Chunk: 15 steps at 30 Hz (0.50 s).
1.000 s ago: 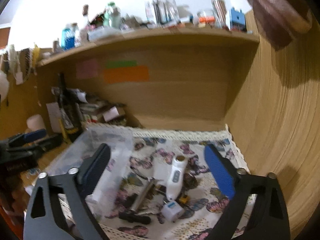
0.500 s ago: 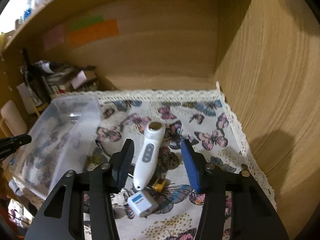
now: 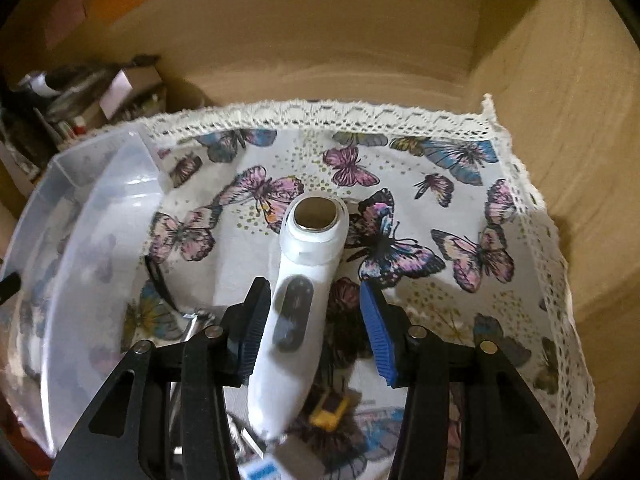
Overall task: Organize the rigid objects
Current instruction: 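Grasp the white handheld device with the right gripper while left gripper holds box rim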
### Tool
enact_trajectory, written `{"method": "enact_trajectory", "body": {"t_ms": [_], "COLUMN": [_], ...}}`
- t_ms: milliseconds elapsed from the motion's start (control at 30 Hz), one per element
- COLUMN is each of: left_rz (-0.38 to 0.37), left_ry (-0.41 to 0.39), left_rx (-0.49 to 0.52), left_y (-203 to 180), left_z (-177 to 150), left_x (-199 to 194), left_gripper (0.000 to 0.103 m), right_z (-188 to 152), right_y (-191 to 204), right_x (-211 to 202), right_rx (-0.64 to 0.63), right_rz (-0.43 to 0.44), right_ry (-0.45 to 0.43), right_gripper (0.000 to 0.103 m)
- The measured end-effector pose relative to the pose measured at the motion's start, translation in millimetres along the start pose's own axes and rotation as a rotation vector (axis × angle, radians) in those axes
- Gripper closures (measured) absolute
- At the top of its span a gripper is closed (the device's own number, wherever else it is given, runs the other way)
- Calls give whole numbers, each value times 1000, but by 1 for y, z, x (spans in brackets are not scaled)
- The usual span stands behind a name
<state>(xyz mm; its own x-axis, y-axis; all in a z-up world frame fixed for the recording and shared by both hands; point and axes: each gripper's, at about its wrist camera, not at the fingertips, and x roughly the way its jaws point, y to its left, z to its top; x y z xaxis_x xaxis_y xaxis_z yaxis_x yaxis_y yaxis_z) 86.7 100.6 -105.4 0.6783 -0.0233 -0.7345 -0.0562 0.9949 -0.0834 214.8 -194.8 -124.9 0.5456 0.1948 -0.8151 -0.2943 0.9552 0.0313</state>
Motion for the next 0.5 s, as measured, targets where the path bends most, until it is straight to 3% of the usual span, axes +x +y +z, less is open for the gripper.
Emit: {"method": "enact_trajectory", "body": {"t_ms": [167,233,500], "left_rz": [-16,-20,-18], "left_ry": [-12,-13,-9], "left_rx": [-1,0,7], "left_y": [3,3,3], "left_z": [-1,-1,0], "left_x": [0,0,0], "left_gripper": [90,90,90], "right_z": [13,15,15], "right_y": [5,6,7], "right_x": [24,33,10], "right_rx": [-19,-23,-10], "right_rz": [-3,-13,-7], "right_ry": [77,100,20], "right_gripper": [60,68,71]}}
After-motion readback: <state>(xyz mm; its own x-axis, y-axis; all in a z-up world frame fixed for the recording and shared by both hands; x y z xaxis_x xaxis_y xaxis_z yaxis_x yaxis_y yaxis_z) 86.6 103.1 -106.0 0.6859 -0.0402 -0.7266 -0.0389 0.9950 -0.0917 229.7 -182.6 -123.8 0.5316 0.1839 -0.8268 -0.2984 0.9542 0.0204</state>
